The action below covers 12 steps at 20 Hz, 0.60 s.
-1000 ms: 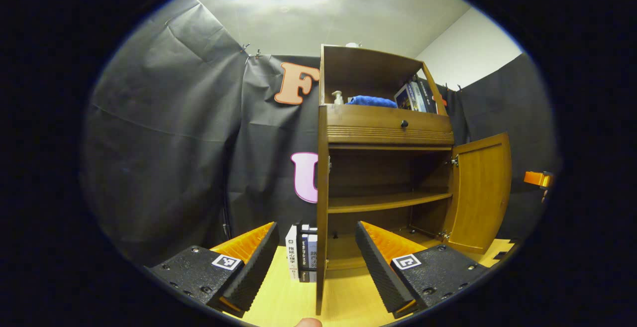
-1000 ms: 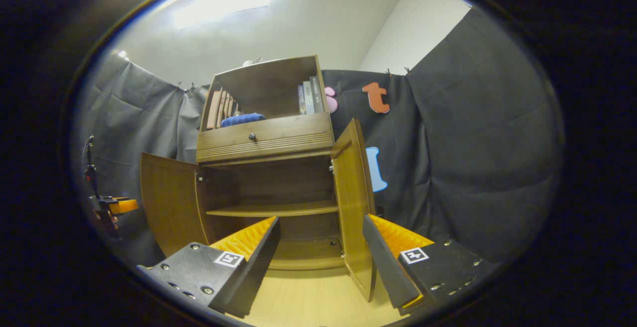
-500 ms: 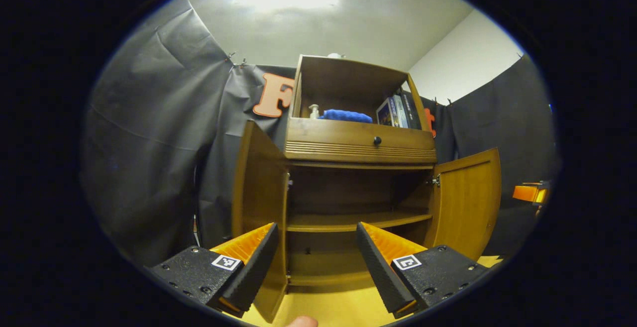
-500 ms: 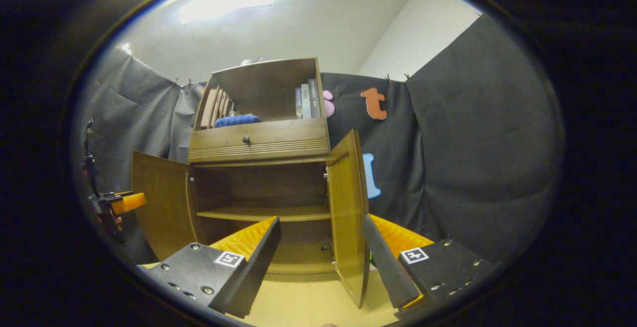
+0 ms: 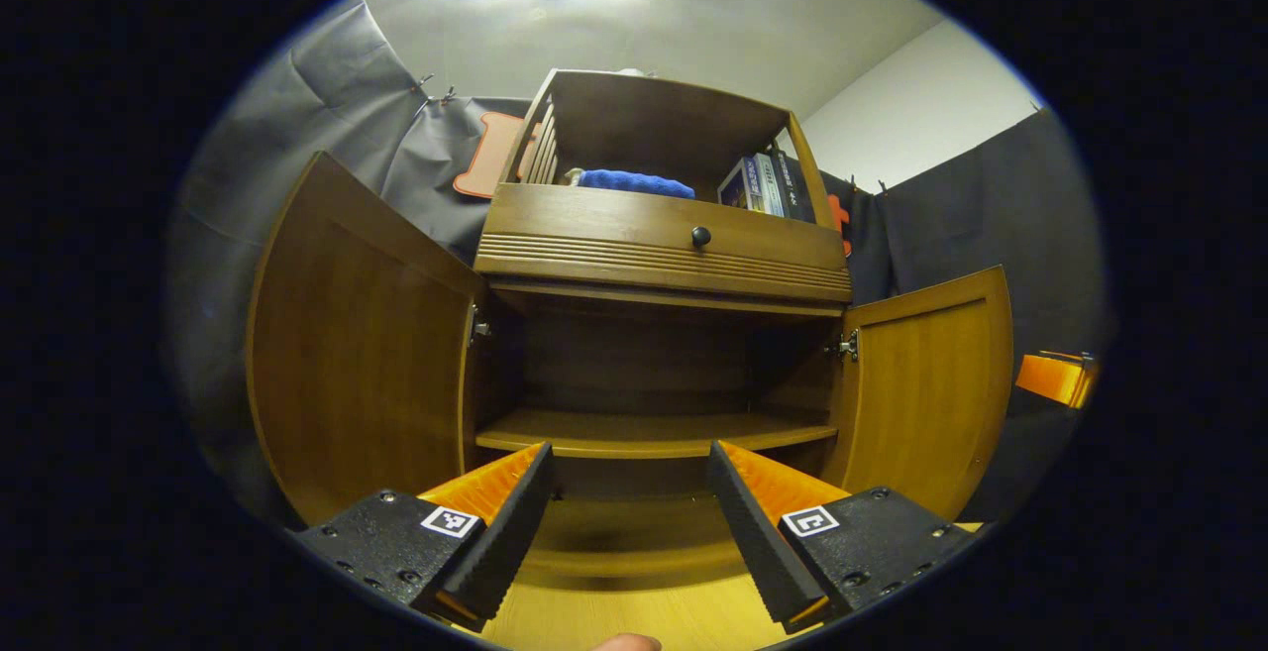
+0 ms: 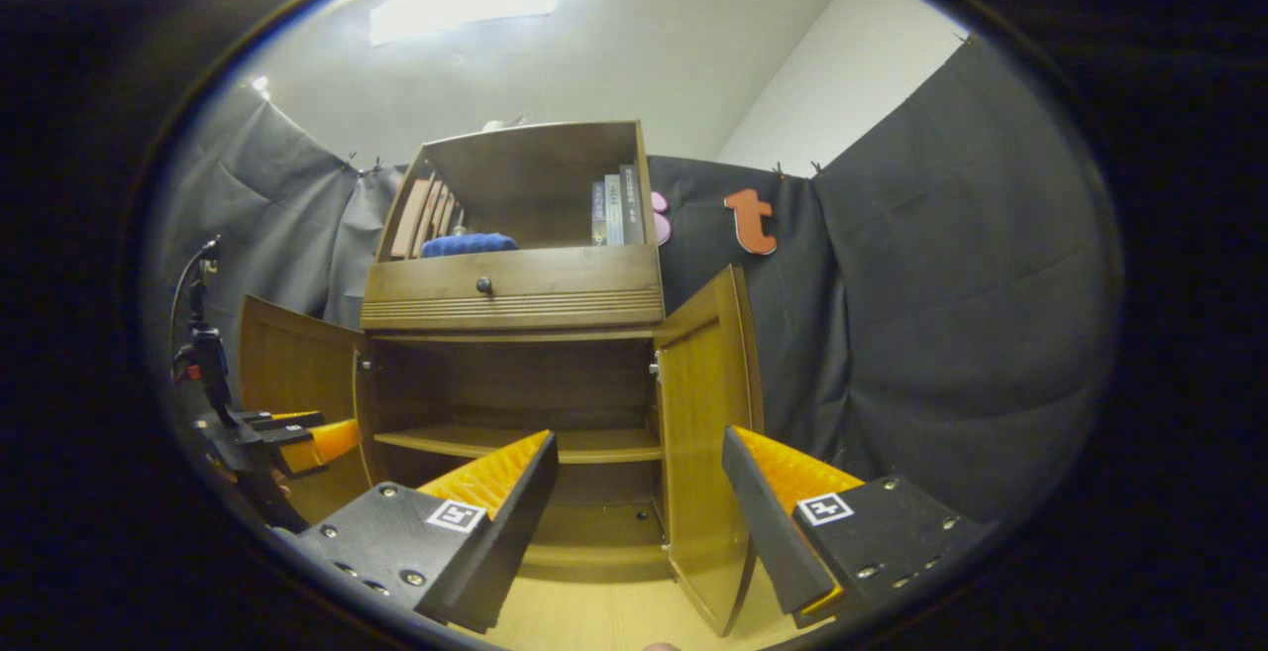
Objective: Open the right door of the double-door shoe cabinet with the right hand, and open the left door with the left hand.
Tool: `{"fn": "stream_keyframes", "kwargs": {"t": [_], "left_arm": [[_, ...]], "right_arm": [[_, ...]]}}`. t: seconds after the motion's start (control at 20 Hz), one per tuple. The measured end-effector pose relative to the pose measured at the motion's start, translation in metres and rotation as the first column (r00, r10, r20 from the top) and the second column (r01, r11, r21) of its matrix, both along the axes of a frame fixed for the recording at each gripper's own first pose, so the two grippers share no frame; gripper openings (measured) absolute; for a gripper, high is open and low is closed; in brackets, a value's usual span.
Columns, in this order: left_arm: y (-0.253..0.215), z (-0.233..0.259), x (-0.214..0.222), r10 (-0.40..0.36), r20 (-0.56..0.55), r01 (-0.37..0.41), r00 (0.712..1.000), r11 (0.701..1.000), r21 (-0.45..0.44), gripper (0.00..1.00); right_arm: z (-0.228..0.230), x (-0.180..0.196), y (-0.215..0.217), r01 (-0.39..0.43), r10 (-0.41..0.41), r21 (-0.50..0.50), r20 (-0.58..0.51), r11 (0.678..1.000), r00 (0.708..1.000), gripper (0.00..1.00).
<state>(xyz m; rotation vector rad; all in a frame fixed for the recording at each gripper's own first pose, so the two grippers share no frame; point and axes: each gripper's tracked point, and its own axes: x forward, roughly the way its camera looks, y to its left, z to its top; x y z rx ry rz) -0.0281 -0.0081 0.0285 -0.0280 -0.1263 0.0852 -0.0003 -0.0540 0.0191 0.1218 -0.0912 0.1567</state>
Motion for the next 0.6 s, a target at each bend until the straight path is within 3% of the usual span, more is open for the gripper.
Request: {"fn": "stream_keyframes", "kwargs": {"t": [0.15, 0.3, 0.35, 0.4, 0.6], "left_arm": [[0.001, -0.009, 0.021, 0.037, -0.006, -0.037, 0.999, 0.999, 0.030, 0.92], [-0.004, -0.015, 0.041, 0.017, 0.017, -0.017, 1.000, 1.000, -0.003, 0.92], [-0.006, -0.019, 0.049, 0.008, 0.017, -0.008, 1.000, 1.000, -0.011, 0.93], [-0.006, -0.024, 0.055, 0.004, 0.012, -0.004, 1.000, 1.000, -0.017, 0.92], [-0.010, -0.041, 0.073, -0.029, -0.025, 0.029, 0.999, 1.000, -0.004, 0.95]], "right_arm": [[-0.014, 0.016, 0.009, -0.003, 0.003, 0.013, -0.024, 1.000, 1.000, 0.98], [-0.018, 0.027, 0.021, 0.012, -0.012, -0.007, -0.019, 1.000, 1.000, 0.98], [-0.021, 0.029, 0.029, 0.001, -0.002, -0.014, -0.019, 1.000, 1.000, 0.94], [-0.022, 0.030, 0.037, -0.011, 0.011, -0.019, -0.017, 1.000, 1.000, 0.98], [-0.025, 0.041, 0.057, -0.005, 0.005, -0.076, 0.003, 0.997, 1.000, 0.98]]}}
